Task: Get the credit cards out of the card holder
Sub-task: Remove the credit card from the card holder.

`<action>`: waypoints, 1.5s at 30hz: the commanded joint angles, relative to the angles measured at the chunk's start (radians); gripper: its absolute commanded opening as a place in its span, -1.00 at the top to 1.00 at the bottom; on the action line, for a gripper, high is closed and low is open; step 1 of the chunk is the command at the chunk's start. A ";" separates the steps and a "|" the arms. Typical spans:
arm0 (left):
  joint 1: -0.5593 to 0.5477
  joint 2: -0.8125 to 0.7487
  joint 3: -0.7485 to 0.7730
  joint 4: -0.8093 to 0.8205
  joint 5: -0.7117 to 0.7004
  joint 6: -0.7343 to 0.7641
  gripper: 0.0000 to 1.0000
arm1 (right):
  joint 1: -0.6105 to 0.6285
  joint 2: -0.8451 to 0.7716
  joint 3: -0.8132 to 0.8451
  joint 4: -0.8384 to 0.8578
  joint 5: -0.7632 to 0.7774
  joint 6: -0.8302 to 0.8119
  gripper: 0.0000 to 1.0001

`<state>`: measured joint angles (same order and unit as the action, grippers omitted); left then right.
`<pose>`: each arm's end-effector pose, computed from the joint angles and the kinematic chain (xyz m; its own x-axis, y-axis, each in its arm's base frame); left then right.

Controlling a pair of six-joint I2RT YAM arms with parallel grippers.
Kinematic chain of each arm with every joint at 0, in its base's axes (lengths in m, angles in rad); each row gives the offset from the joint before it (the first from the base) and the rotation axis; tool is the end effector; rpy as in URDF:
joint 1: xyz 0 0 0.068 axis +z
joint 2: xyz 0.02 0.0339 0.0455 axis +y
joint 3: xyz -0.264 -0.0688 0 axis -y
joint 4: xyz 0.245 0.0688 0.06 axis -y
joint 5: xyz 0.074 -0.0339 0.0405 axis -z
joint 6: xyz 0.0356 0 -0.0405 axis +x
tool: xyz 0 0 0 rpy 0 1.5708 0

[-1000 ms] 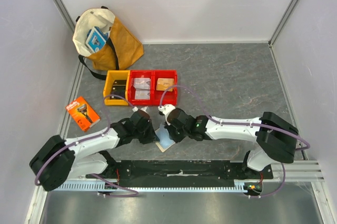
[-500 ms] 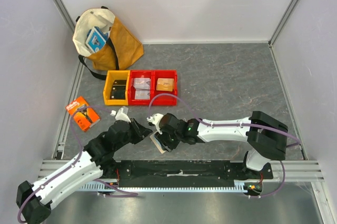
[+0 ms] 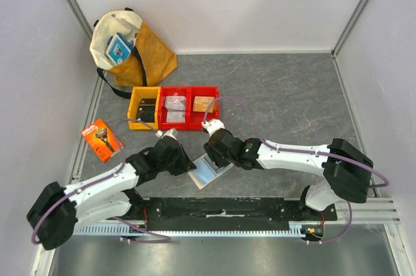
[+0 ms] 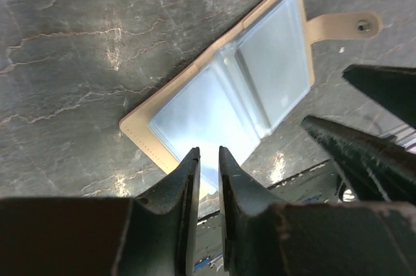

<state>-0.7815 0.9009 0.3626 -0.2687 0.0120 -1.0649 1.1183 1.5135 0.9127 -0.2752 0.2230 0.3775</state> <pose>0.1225 -0.1222 0.1672 -0.8697 -0.3693 -0.3276 -0.1043 0.7861 -0.6092 0.1428 0.2758 0.2045 -0.6127 -0.4381 -0.6578 -0.6340 0.7694 0.0781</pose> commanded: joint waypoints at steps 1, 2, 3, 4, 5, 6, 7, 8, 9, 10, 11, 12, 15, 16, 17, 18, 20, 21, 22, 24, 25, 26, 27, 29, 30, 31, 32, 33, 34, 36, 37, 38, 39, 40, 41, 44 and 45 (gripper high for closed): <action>-0.005 0.125 0.058 0.051 0.107 0.086 0.55 | -0.029 0.002 -0.046 -0.022 0.075 0.080 -0.18; -0.004 0.147 0.056 0.045 0.112 0.088 0.56 | -0.035 0.008 -0.052 -0.021 0.076 0.087 -0.18; -0.004 0.167 0.055 0.040 0.115 0.089 0.58 | -0.041 0.014 -0.055 -0.022 0.076 0.090 -0.17; -0.004 0.185 0.052 0.036 0.117 0.092 0.59 | -0.043 0.017 -0.058 -0.021 0.075 0.092 -0.17; -0.005 0.200 0.050 0.028 0.115 0.095 0.60 | -0.043 0.022 -0.058 -0.022 0.070 0.092 -0.15; -0.004 0.213 0.047 0.020 0.114 0.098 0.63 | -0.043 0.025 -0.058 -0.021 0.064 0.093 -0.14; -0.004 0.223 0.047 0.013 0.109 0.102 0.65 | -0.043 0.033 -0.058 -0.021 0.058 0.093 -0.12; -0.004 0.234 0.047 0.005 0.103 0.105 0.66 | -0.043 0.034 -0.058 -0.021 0.052 0.092 -0.10; -0.005 0.240 0.047 -0.003 0.098 0.108 0.68 | -0.043 0.042 -0.057 -0.018 0.042 0.092 -0.07; -0.004 0.242 0.047 -0.009 0.095 0.109 0.69 | -0.043 0.047 -0.057 -0.016 0.035 0.092 -0.06; -0.004 0.247 0.050 -0.015 0.092 0.112 0.70 | -0.043 0.053 -0.055 -0.016 0.030 0.093 -0.04; -0.004 0.247 0.052 -0.020 0.089 0.115 0.70 | -0.043 0.057 -0.055 -0.013 0.023 0.096 -0.01; -0.005 0.250 0.061 -0.043 0.080 0.125 0.71 | -0.043 0.065 -0.057 -0.015 0.009 0.107 0.10; -0.007 0.250 0.062 -0.047 0.079 0.126 0.72 | -0.043 0.066 -0.058 -0.013 0.006 0.109 0.11; -0.005 0.248 0.064 -0.050 0.077 0.128 0.72 | -0.043 0.066 -0.061 -0.013 0.004 0.113 0.11; -0.005 0.248 0.064 -0.052 0.078 0.129 0.72 | -0.043 0.066 -0.063 -0.015 0.001 0.116 0.13; -0.005 0.247 0.064 -0.052 0.077 0.129 0.73 | -0.043 0.070 -0.067 -0.015 -0.002 0.123 0.15; -0.007 0.245 0.062 -0.052 0.078 0.129 0.73 | -0.041 0.068 -0.070 -0.016 -0.005 0.124 0.17; -0.007 0.245 0.064 -0.052 0.077 0.129 0.73 | -0.043 0.070 -0.072 -0.016 -0.010 0.126 0.19; -0.005 0.245 0.064 -0.052 0.077 0.129 0.73 | -0.043 0.070 -0.077 -0.016 -0.013 0.129 0.23; -0.005 0.247 0.064 -0.052 0.077 0.129 0.73 | -0.043 0.070 -0.078 -0.016 -0.013 0.129 0.26; -0.005 0.248 0.064 -0.052 0.077 0.129 0.73 | -0.043 0.070 -0.077 -0.016 -0.013 0.127 0.27; -0.005 0.248 0.064 -0.050 0.077 0.129 0.73 | -0.043 0.071 -0.077 -0.015 -0.013 0.127 0.28; -0.005 0.250 0.064 -0.047 0.078 0.129 0.73 | -0.043 0.073 -0.077 -0.016 -0.013 0.126 0.31; -0.009 0.250 0.062 -0.046 0.080 0.129 0.73 | -0.043 0.074 -0.077 -0.016 -0.013 0.127 0.36; -0.010 0.250 0.062 -0.044 0.080 0.129 0.73 | -0.043 0.074 -0.077 -0.016 -0.016 0.127 0.37; -0.009 0.250 0.062 -0.043 0.082 0.129 0.73 | -0.041 0.074 -0.077 -0.015 -0.014 0.127 0.38; -0.009 0.251 0.061 -0.041 0.082 0.129 0.74 | -0.043 0.077 -0.077 -0.015 -0.017 0.124 0.38; -0.009 0.251 0.061 -0.041 0.082 0.129 0.73 | -0.043 0.079 -0.078 -0.016 -0.016 0.126 0.38; -0.009 0.250 0.061 -0.041 0.082 0.128 0.74 | -0.043 0.077 -0.081 -0.021 -0.005 0.132 0.38; -0.012 0.251 0.061 -0.041 0.080 0.128 0.74 | -0.043 0.071 -0.081 -0.022 -0.001 0.135 0.37; -0.012 0.248 0.061 -0.041 0.082 0.128 0.74 | -0.041 0.067 -0.083 -0.028 0.006 0.138 0.35; -0.010 0.248 0.059 -0.041 0.080 0.128 0.74 | -0.043 0.060 -0.083 -0.035 0.013 0.138 0.33; -0.012 0.250 0.061 -0.041 0.079 0.128 0.74 | -0.043 0.051 -0.083 -0.041 0.019 0.139 0.31; -0.012 0.248 0.061 -0.041 0.078 0.128 0.74 | -0.043 0.048 -0.081 -0.051 0.022 0.139 0.28; -0.012 0.251 0.061 -0.041 0.078 0.128 0.74 | -0.043 0.040 -0.072 -0.071 0.022 0.139 0.24; -0.012 0.253 0.062 -0.041 0.078 0.128 0.74 | -0.043 0.037 -0.074 -0.076 0.019 0.143 0.24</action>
<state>-0.7834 1.1389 0.4126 -0.2745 0.1066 -0.9783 1.0752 1.5780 0.8455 -0.3038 0.2253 0.4988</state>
